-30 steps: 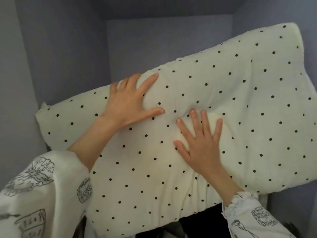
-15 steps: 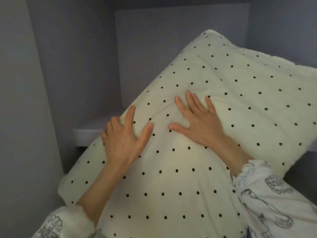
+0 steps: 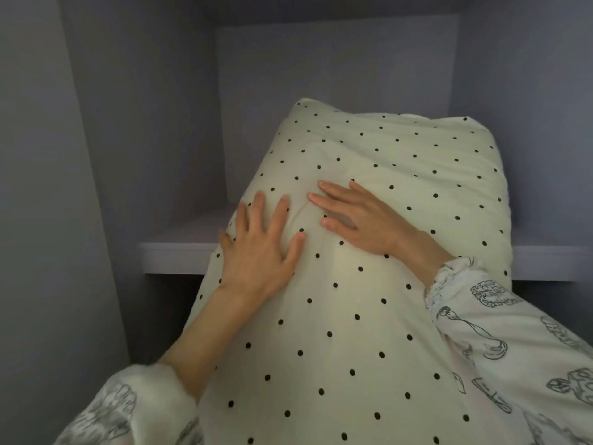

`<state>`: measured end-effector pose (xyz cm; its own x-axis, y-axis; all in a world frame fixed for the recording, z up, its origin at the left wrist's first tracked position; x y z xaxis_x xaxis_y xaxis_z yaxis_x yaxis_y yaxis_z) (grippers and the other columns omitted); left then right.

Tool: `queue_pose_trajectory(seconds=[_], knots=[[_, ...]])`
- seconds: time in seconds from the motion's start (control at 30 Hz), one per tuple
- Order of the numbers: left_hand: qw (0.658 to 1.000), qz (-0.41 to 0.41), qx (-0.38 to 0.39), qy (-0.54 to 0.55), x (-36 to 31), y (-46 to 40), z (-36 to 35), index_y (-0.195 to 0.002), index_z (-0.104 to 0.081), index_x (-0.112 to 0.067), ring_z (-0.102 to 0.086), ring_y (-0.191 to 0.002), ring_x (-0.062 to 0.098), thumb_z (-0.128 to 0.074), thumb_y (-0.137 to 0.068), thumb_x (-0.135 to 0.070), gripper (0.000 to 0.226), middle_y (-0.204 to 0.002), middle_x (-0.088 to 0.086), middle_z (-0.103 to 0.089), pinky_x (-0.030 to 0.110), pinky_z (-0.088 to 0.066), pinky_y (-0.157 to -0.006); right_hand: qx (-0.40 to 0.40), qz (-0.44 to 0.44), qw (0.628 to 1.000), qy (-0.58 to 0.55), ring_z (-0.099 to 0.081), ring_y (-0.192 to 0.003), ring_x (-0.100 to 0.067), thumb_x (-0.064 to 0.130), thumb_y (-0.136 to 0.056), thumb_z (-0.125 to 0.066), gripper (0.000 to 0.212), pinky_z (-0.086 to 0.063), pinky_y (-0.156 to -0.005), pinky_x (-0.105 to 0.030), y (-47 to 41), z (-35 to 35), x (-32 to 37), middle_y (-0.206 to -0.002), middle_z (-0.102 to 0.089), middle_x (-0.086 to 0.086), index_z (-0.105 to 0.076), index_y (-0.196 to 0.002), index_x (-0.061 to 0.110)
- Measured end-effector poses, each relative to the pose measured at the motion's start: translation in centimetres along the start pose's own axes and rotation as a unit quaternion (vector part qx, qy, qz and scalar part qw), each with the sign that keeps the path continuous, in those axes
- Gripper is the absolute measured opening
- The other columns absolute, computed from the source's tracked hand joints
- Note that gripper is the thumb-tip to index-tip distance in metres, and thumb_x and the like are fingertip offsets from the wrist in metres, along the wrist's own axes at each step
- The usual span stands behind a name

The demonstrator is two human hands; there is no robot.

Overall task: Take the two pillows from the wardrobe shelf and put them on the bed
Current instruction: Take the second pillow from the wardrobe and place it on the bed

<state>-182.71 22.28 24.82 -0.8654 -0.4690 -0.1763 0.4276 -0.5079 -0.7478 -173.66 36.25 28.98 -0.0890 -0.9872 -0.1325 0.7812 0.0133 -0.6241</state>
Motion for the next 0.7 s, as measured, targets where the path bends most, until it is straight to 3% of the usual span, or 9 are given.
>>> queue_pose_trajectory(seconds=[0.07,0.2,0.3,0.4,0.5,0.57,0.63,0.7], knots=[[1.0,0.014,-0.004,-0.007,-0.2,-1.1,-0.5,-0.144,-0.009,-0.039,-0.008,-0.14,0.033,-0.026,-0.085,-0.063,0.065,-0.156,0.002,-0.005,0.065,-0.026,-0.102,-0.018,-0.011,0.999,0.03,-0.016,-0.14,-0.004,0.038,-0.097,-0.035,0.048,0.0,-0.116,-0.028,0.2,0.4,-0.2,-0.154,-0.023,0.004,-0.028,-0.143,0.028],[0.999,0.027,-0.014,0.015,0.6,-1.3,-1.4,-0.142,-0.014,-0.042,-0.012,-0.14,0.031,-0.031,-0.082,-0.067,0.067,-0.156,0.0,-0.009,0.064,-0.032,-0.099,-0.075,-0.118,0.986,0.094,-0.015,-0.142,-0.008,0.042,-0.096,-0.027,0.046,0.0,-0.116,-0.035,3.6,1.2,-2.2,-0.152,-0.027,0.007,-0.036,-0.14,0.03],[0.999,0.023,-0.024,0.016,0.9,-1.1,-1.6,-0.142,-0.013,-0.043,-0.012,-0.14,0.031,-0.032,-0.083,-0.068,0.067,-0.157,0.001,-0.009,0.064,-0.03,-0.099,-0.1,-0.172,0.964,0.175,-0.017,-0.142,-0.015,0.05,-0.094,-0.013,0.055,0.0,-0.116,-0.042,7.6,1.6,-2.8,-0.153,-0.025,0.004,-0.03,-0.142,0.031],[0.999,0.029,-0.018,0.03,1.0,-1.1,-1.7,-0.142,-0.009,-0.045,-0.01,-0.14,0.031,-0.033,-0.081,-0.069,0.07,-0.157,-0.001,-0.006,0.064,-0.028,-0.1,-0.136,-0.242,0.94,0.2,-0.014,-0.143,-0.022,0.053,-0.093,-0.024,0.054,0.002,-0.112,-0.052,11.1,2.5,-4.5,-0.154,-0.023,-0.003,-0.033,-0.141,0.03],[0.996,0.048,-0.005,0.073,1.5,-1.6,-1.8,-0.14,-0.004,-0.051,-0.007,-0.141,0.029,-0.036,-0.077,-0.072,0.074,-0.157,-0.004,-0.002,0.063,-0.025,-0.103,-0.215,-0.376,0.901,0.019,0.0,-0.143,-0.019,0.066,-0.083,-0.037,0.064,-0.004,-0.113,-0.052,15.3,3.2,-7.4,-0.157,-0.005,0.001,-0.026,-0.141,0.041],[0.994,0.059,0.012,0.092,1.9,-2.2,-1.9,-0.139,0.001,-0.054,-0.006,-0.142,0.03,-0.039,-0.074,-0.076,0.079,-0.158,-0.003,0.002,0.062,-0.022,-0.106,-0.249,-0.418,0.861,-0.145,0.0,-0.142,-0.01,0.075,-0.071,-0.04,0.076,-0.011,-0.112,-0.037,17.2,2.7,-8.5,-0.156,0.004,0.008,-0.016,-0.139,0.051],[0.99,0.075,0.043,0.111,2.3,-2.7,-2.1,-0.136,0.006,-0.058,-0.005,-0.142,0.031,-0.042,-0.071,-0.079,0.084,-0.158,0.0,0.005,0.06,-0.02,-0.108,-0.26,-0.425,0.841,-0.212,-0.005,-0.139,-0.002,0.076,-0.068,-0.046,0.08,-0.013,-0.107,-0.029,17.8,2.3,-8.6,-0.155,0.003,0.013,-0.012,-0.138,0.054],[0.983,0.098,0.074,0.138,2.9,-3.1,-2.2,-0.133,0.007,-0.062,-0.008,-0.142,0.033,-0.046,-0.065,-0.082,0.089,-0.158,0.004,0.006,0.056,-0.019,-0.109,-0.265,-0.419,0.84,-0.222,-0.011,-0.137,-0.002,0.071,-0.072,-0.051,0.078,-0.016,-0.109,-0.033,17.9,2.4,-8.5,-0.155,-0.004,0.013,-0.012,-0.138,0.053]])
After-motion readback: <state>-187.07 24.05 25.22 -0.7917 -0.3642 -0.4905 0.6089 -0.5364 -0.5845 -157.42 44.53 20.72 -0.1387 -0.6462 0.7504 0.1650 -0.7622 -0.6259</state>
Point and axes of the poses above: each hand's wrist, its own y-axis away from the middle knuckle, its own z-axis out of the back of the hand, x = y × z, the point moved 6 cm from there along -y, towards the middle knuckle
